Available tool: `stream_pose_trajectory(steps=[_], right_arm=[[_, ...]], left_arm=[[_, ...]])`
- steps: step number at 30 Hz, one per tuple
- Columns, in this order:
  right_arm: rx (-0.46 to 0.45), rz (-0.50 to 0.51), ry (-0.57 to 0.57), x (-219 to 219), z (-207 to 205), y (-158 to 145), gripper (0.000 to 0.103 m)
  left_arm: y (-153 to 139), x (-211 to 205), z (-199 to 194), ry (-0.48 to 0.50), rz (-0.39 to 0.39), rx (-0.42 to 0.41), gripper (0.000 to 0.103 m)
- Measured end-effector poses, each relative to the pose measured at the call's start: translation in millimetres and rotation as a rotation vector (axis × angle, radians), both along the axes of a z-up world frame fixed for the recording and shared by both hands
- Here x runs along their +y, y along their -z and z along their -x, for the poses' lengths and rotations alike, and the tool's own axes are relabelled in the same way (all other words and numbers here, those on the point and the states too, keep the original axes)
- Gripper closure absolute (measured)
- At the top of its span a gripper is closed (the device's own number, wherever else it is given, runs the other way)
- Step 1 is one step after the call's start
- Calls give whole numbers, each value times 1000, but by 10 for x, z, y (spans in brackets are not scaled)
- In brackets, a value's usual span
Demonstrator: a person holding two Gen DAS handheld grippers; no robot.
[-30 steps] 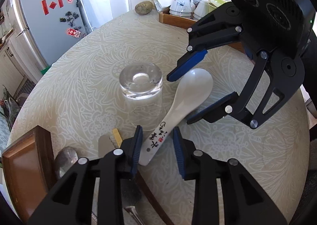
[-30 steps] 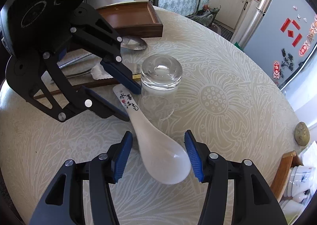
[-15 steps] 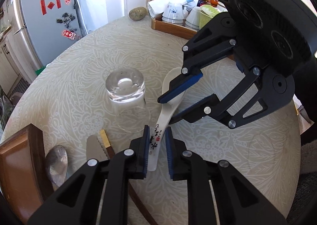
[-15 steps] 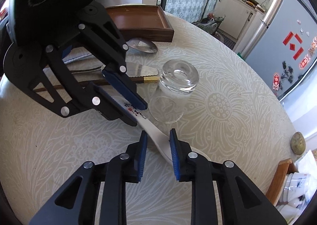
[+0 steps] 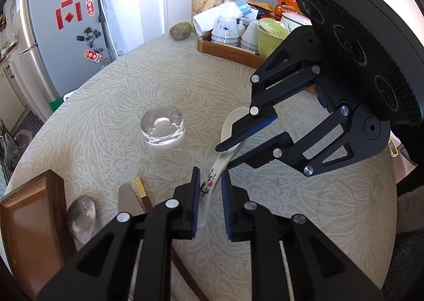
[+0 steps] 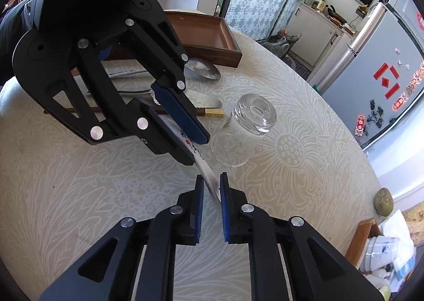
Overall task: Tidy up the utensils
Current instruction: 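Close both grippers on the white spoon's handle, then carry the white spoon over the wooden tray and open both grippers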
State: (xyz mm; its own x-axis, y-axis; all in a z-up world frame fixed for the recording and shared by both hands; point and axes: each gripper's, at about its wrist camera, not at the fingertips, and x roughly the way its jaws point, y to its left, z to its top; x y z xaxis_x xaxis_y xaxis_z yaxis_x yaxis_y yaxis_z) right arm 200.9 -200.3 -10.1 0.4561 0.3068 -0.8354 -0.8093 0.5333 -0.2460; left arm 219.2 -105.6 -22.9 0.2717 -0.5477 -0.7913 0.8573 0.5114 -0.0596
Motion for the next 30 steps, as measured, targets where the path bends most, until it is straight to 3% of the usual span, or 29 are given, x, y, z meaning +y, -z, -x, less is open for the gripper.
stream_pose_trajectory(steps=[8,16,24,30], right_arm=[[-55,25,-39,330,202,-316,91],[-108,50,-177,1138,277,-519,91],[-94,76,-338,2097,56,-378,91],[-75,109,-398,2579,-65,-94,91]], left_arm=[[-309,357,252,-27,35,-58,86],[-516,1134,460,-144,59,-99,87],[-345,2054,412,-313,78,-60,86],[-91,2434,250,-376,74,-17,87]])
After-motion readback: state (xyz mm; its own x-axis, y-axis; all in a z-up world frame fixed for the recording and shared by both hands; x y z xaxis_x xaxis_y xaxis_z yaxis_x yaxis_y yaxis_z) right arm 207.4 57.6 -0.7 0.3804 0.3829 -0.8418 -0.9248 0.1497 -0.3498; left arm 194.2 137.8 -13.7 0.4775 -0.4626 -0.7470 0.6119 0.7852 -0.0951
